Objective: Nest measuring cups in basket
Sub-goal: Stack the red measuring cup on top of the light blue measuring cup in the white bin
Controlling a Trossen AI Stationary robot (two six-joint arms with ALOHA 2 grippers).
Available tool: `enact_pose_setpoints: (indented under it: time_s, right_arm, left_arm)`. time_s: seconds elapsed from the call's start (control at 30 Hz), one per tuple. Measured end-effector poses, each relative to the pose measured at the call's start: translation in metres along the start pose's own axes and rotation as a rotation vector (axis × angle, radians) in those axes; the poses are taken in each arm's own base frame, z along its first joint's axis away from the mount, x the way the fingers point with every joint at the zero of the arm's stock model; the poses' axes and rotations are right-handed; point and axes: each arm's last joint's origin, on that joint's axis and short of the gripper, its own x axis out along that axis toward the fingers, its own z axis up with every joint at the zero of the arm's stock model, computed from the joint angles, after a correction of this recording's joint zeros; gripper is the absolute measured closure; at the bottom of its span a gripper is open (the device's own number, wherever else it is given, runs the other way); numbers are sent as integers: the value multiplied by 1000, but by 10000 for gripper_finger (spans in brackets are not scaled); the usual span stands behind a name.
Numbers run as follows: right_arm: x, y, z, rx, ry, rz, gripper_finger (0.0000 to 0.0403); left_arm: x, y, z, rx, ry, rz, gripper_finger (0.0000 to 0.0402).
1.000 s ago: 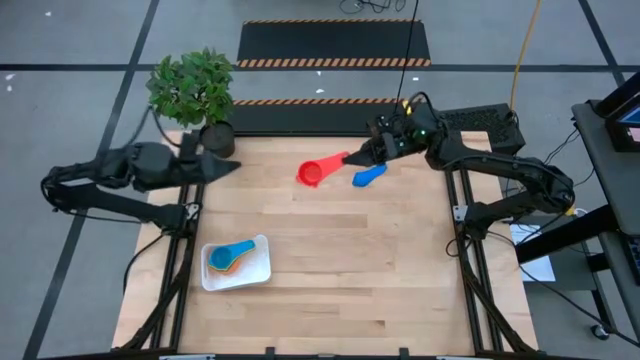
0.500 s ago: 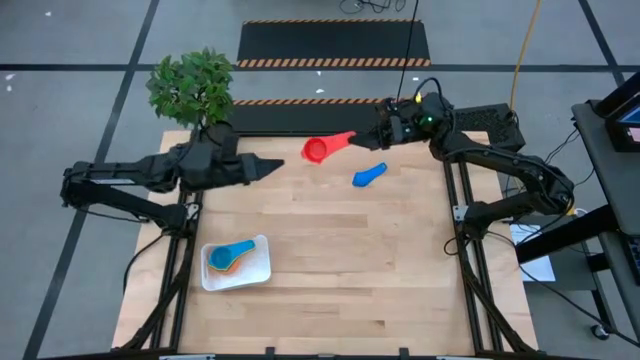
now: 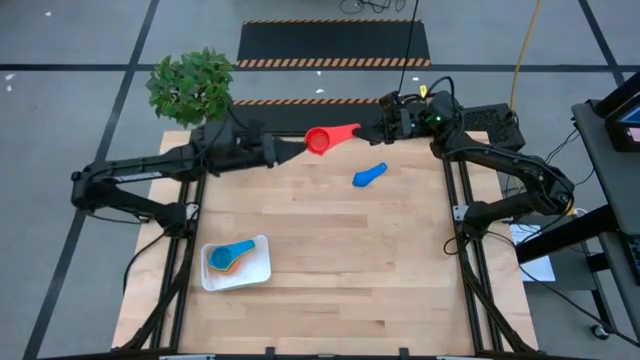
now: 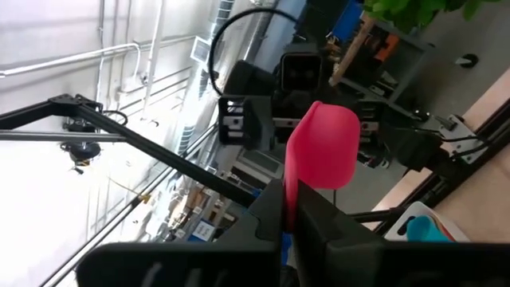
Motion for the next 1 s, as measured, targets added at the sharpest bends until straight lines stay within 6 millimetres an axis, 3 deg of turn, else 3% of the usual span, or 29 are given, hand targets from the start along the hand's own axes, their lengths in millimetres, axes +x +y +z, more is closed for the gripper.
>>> enact_pose_setpoints:
  time_s: [0.23, 0.63, 1.0]
  right_arm:
    - [0, 1, 1, -11, -19, 6, 403]
    - [0, 1, 1, -30, -52, -1, 403]
    - [0, 1, 3, -38, -102, -12, 403]
  left_arm:
    - [2, 6, 10, 17, 19, -2, 174]
    - [0, 15, 29, 30, 9, -5, 289]
    - [-1, 15, 35, 69, 78, -75, 300]
